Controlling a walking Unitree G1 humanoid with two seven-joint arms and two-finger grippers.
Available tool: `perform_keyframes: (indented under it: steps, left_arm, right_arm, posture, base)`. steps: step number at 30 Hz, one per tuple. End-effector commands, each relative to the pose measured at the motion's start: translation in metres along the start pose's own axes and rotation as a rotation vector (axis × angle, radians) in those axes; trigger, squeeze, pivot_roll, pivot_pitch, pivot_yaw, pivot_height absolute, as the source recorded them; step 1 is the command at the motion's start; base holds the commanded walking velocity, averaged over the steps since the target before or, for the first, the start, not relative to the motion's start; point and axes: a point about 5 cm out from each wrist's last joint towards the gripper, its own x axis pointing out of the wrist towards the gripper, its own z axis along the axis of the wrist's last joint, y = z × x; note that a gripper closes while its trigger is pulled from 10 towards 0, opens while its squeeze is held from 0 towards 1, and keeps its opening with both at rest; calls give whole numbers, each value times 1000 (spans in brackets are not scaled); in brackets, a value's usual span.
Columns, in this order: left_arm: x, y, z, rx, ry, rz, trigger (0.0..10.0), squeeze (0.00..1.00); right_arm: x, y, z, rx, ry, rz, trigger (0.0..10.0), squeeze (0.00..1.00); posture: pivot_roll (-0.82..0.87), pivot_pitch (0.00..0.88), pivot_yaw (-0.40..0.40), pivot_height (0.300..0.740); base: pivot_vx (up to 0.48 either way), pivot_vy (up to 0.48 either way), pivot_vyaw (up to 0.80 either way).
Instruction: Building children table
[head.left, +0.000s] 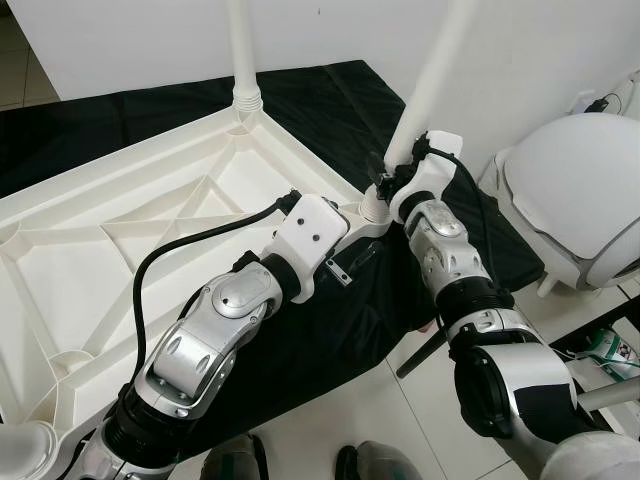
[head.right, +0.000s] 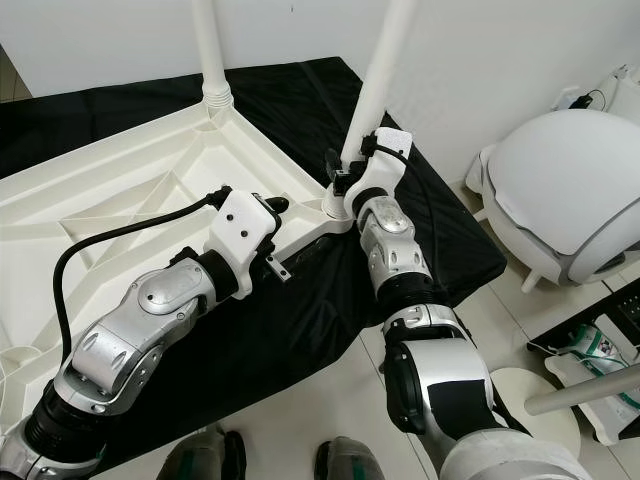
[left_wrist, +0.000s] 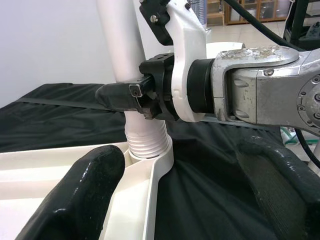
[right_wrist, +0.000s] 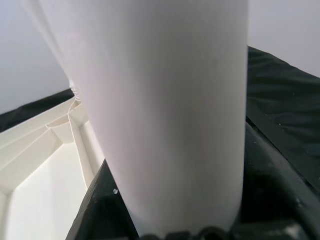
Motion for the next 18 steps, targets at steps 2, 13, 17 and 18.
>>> perform_keyframes:
  steps: [2, 13, 17, 18]
  left_arm:
    - [-1, -5, -1, -6, 7, -46, 10000, 0]
    - [-2, -5, 0, -7, 6, -45, 10000, 0]
    - [-1, -5, 0, -6, 4, -50, 10000, 0]
    - [-1, -5, 0, -5, 4, -50, 10000, 0]
  right_arm:
    - [-7, -2, -23, -33, 97, -10, 10000, 0]
    - [-16, 10, -41, -47, 121, 17, 10000, 0]
    - [-20, 6, -47, -46, 136, 2, 10000, 0]
    - [-21, 5, -48, -45, 139, -2, 10000, 0]
  posture:
    - [13, 67, -20, 740]
    - [14, 62, -21, 740]
    - [12, 59, -18, 740]
    - [12, 58, -18, 740]
  base:
    - [0, 0, 0]
    - [0, 0, 0]
    - [0, 0, 0]
    - [0, 0, 0]
